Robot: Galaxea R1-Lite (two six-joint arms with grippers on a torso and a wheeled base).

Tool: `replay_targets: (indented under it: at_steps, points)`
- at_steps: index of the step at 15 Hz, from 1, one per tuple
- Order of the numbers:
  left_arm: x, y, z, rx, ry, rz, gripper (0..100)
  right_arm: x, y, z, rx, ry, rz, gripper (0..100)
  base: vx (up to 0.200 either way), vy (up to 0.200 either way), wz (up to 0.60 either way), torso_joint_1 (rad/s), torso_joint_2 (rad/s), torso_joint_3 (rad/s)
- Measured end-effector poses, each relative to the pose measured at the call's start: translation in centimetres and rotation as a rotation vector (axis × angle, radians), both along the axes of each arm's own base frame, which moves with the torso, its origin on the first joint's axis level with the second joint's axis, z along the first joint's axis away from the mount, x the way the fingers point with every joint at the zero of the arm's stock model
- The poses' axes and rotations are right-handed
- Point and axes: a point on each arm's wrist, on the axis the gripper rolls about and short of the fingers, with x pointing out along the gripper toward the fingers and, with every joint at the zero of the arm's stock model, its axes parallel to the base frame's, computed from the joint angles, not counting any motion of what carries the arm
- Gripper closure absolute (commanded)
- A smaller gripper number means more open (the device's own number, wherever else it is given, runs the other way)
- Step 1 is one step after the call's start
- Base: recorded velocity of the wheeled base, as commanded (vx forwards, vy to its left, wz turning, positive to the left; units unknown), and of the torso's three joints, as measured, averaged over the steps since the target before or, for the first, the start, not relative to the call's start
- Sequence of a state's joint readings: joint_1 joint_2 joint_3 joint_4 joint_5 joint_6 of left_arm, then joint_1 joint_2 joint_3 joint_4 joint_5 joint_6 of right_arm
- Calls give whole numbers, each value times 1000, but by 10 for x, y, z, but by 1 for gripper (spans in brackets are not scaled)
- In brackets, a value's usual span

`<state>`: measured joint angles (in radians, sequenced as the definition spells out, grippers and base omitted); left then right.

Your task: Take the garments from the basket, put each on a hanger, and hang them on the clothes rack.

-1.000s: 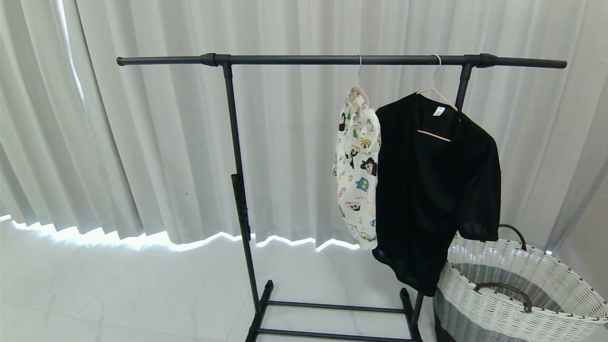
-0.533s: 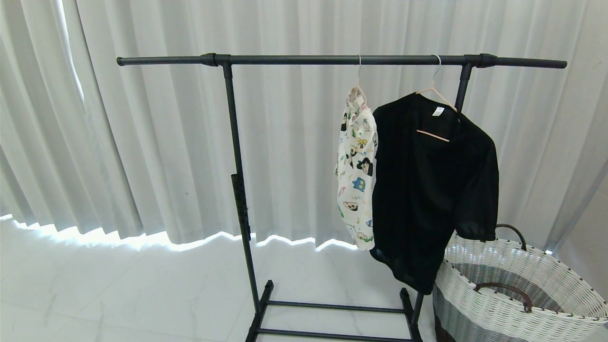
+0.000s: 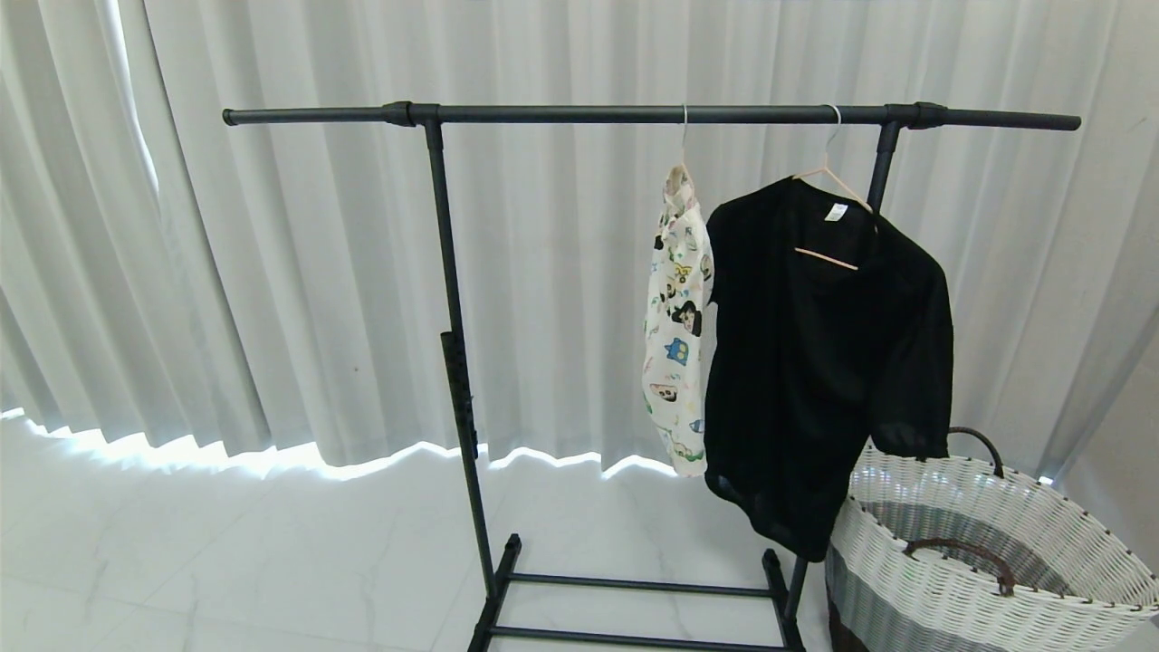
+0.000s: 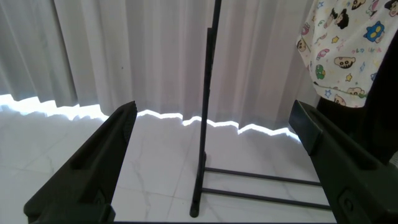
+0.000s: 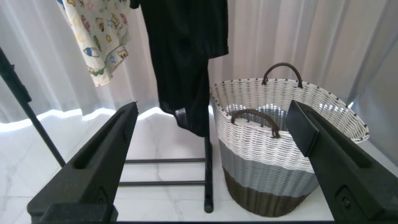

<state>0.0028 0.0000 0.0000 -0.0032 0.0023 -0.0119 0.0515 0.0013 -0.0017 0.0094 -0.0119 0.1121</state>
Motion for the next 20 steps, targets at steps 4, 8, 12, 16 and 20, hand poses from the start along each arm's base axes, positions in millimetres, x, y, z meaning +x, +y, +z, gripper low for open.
replay_targets:
  at_steps: [4,8,12,16,20]
  points:
    - [0,0,0,0,0,0,0,0,0,0,0,0,0,0,0,0,0,0,0,0]
    - [0,0,0,0,0,0,0,0,0,0,0,0,0,0,0,0,0,0,0,0]
    - [0,0,0,0,0,0,0,0,0,0,0,0,0,0,0,0,0,0,0,0]
    - [0,0,0,0,0,0,0,0,0,0,0,0,0,0,0,0,0,0,0,0]
    - [0,0,0,0,0,0,0,0,0,0,0,-1,0,0,0,0,0,0,0,0]
